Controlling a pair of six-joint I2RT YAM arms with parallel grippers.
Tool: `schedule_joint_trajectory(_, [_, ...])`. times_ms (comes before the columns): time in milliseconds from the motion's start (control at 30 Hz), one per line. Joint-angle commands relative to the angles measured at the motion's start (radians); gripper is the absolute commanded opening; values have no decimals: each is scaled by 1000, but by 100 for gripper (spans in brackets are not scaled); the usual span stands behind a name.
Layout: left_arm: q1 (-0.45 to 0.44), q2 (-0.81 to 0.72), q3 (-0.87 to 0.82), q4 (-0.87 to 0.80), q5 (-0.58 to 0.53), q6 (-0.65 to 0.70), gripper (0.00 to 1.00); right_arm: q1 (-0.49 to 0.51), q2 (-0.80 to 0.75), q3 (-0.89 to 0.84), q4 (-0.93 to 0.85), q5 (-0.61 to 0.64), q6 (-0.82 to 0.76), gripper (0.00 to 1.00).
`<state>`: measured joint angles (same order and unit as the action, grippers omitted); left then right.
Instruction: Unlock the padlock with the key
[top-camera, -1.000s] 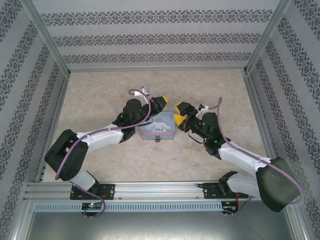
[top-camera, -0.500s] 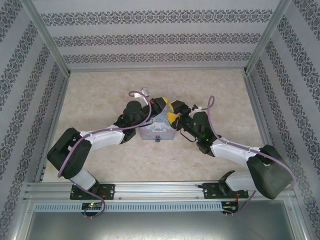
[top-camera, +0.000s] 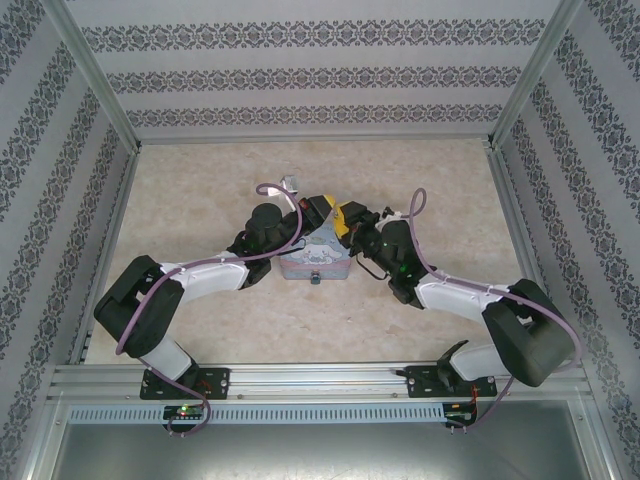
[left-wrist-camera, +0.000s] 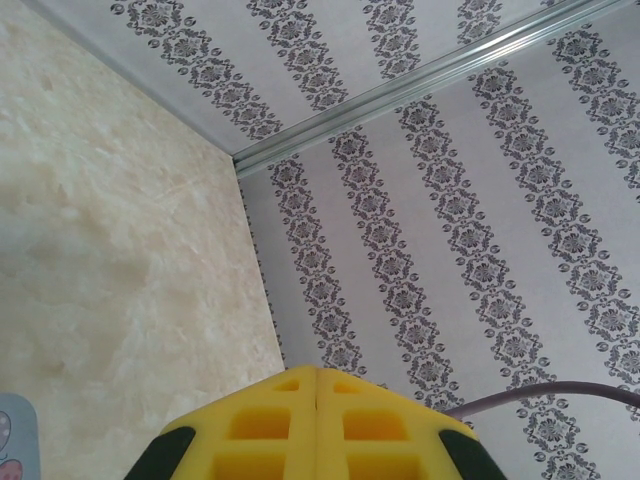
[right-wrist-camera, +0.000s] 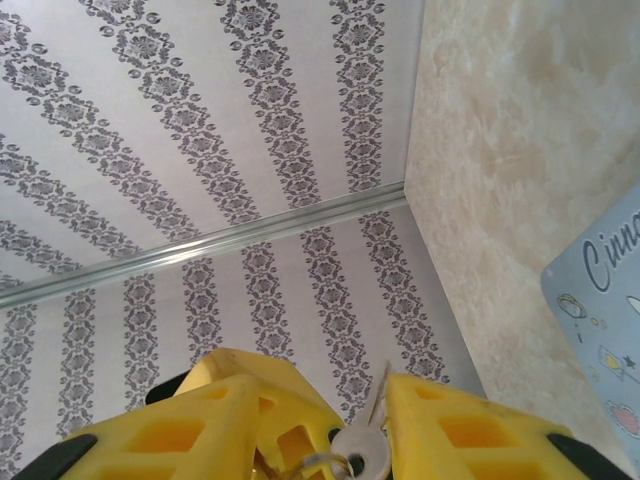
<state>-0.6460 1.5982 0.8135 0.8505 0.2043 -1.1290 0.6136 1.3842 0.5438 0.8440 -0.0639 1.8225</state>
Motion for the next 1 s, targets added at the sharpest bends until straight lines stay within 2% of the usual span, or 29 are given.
schedule_joint_trajectory(0, [0,9,-11,67,-9,-6,0,14,20,33,60,21,7,35])
schedule_joint_trajectory(100, [-2,11,-14,71,-9,-7,0,13,33,39,69,20,10,28])
schedule_joint_trajectory(333, [-3,16,-16,73,-9,-10,0,13,46,41,84,14,14,2])
schedule_joint_trajectory(500, [-4,17,0,30,-4,-24,0,9,39,29,83,8,6,0])
schedule_joint_trajectory(533, [-4,13,5,12,-2,-28,4,8,36,24,81,8,3,0])
schedule_joint_trajectory(600, [-4,5,16,-29,-5,-37,22,6,27,12,73,11,-4,0])
schedule_joint_trajectory(667, [-3,-11,22,-73,-15,-54,49,3,16,-4,67,13,-12,0])
schedule_joint_trajectory(733, [-3,-34,27,-135,-31,-65,66,-3,4,-19,57,9,-30,0])
schedule_joint_trajectory(800, [-2,-63,34,-214,-45,-69,73,-9,-13,-32,35,4,-66,0])
schedule_joint_trajectory(967, [8,-131,72,-477,-45,-111,78,-18,-70,-54,-56,0,-188,0])
